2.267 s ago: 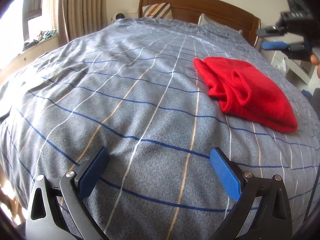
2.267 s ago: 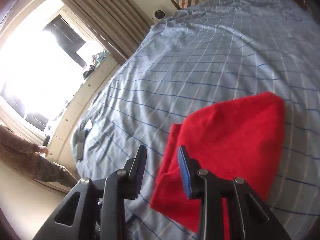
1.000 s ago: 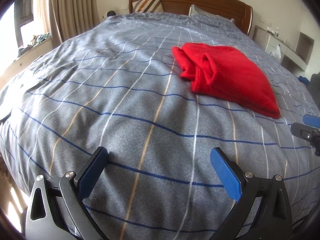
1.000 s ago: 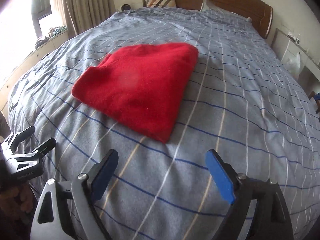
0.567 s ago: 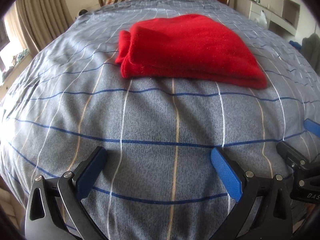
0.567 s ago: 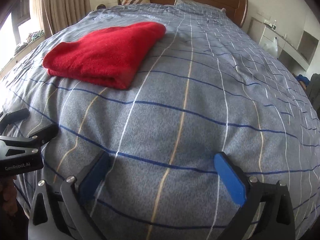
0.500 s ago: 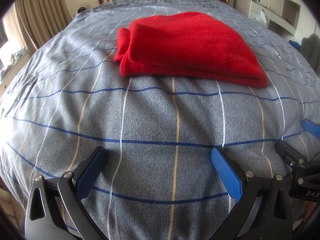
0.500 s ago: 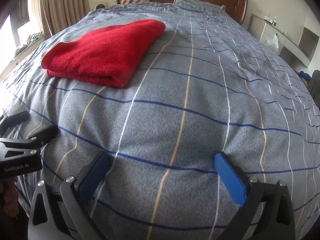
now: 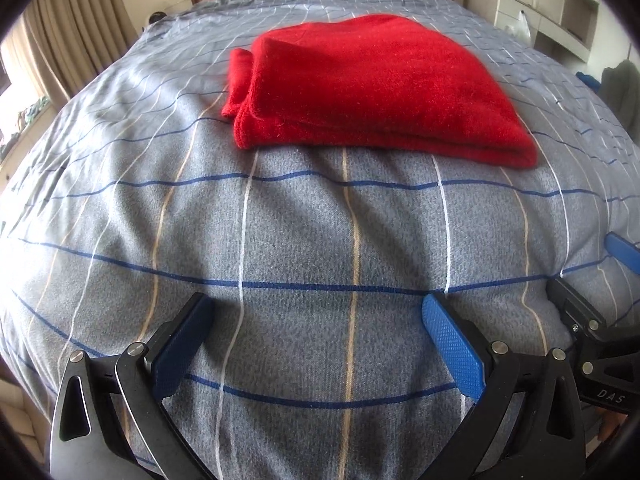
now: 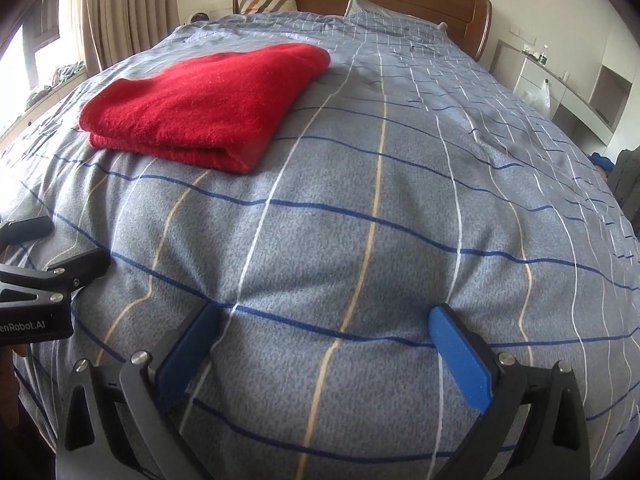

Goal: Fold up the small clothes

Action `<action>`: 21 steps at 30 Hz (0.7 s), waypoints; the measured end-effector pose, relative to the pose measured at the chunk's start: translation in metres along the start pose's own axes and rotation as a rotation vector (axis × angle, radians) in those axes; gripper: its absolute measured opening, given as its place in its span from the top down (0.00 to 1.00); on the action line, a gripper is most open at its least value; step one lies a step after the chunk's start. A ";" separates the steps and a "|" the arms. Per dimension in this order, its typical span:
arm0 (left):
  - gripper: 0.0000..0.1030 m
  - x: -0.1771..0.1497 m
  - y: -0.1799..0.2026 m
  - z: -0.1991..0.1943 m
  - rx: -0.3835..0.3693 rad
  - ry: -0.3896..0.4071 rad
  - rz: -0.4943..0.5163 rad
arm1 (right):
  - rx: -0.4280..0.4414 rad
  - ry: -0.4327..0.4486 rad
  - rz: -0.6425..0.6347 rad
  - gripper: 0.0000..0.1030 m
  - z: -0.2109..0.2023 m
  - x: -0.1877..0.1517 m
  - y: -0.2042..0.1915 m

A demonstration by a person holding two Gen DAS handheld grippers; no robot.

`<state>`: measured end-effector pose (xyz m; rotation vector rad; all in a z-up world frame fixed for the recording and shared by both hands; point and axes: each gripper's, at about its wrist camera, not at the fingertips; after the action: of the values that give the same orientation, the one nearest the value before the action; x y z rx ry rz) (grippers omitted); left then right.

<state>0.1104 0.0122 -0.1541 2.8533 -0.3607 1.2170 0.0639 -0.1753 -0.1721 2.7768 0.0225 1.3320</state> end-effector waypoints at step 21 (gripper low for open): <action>0.02 0.074 -0.064 -0.032 -0.181 0.083 -0.185 | 0.193 -0.059 0.120 0.01 -0.012 0.041 0.033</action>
<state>0.1507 0.0626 -0.0741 2.6083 -0.1876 1.1977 0.0796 -0.2059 -0.1305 3.0222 -0.0204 1.3392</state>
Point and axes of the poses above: each gripper's, at about its wrist camera, not at the fingertips, and z roughly the way its jaws point, y to its right, x to its top, and after that the axes turned 13 degrees about y, right-handed
